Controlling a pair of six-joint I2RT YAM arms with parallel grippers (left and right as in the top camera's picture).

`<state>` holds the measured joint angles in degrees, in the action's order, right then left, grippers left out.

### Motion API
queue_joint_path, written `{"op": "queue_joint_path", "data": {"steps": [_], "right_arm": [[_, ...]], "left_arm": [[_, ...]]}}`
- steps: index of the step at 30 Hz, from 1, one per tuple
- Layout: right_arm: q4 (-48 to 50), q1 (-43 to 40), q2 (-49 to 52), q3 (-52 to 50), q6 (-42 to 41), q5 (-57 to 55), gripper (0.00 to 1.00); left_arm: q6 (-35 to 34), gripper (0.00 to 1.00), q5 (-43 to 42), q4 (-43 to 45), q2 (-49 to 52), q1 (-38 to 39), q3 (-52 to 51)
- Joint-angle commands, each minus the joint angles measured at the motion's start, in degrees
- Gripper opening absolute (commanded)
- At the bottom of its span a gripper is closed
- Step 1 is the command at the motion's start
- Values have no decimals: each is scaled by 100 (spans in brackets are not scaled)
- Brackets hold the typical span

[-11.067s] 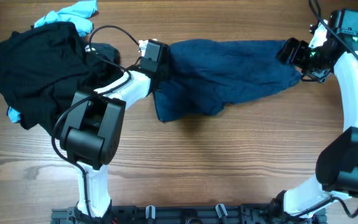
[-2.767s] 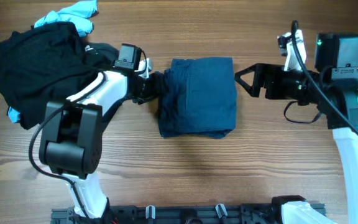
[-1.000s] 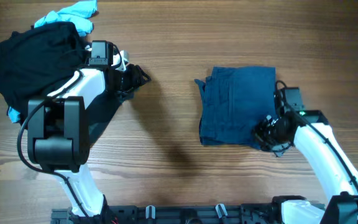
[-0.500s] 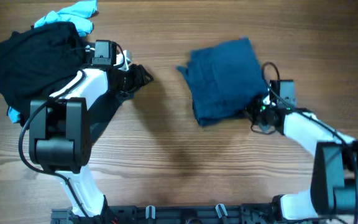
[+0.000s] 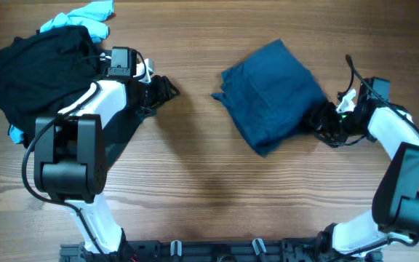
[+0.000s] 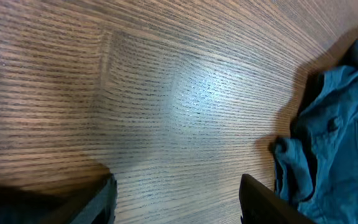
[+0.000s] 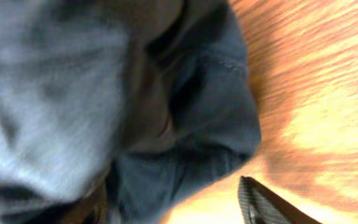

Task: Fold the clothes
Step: 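Grasp the folded navy shorts' right edge with the right gripper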

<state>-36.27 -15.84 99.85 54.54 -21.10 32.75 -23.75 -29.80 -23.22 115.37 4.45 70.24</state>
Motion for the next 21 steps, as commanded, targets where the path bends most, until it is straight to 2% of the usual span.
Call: {"op": "queue_joint_path", "data": {"steps": [1,6,10,12,17,21], "right_arm": [[-525,-37,-472,138,164,634,73],[-1182,-22,-702,94,160,761,75],[-1088,-9,-815,-348,-24,678,79],[-660,-9,-815,-787,-317,538,81],[1836,68,-815,-2420,-1108,498,86],[2787,90,-815,-2927,-1353,498,87]], "left_arm": [[109,63,249,-136,57,50,-87],[111,63,273,-127,57,50,-87],[111,63,293,-125,57,50,-87],[111,63,295,-125,57,50,-87],[260,63,402,-129,57,50,-87],[260,62,402,-138,57,57,-87]]}}
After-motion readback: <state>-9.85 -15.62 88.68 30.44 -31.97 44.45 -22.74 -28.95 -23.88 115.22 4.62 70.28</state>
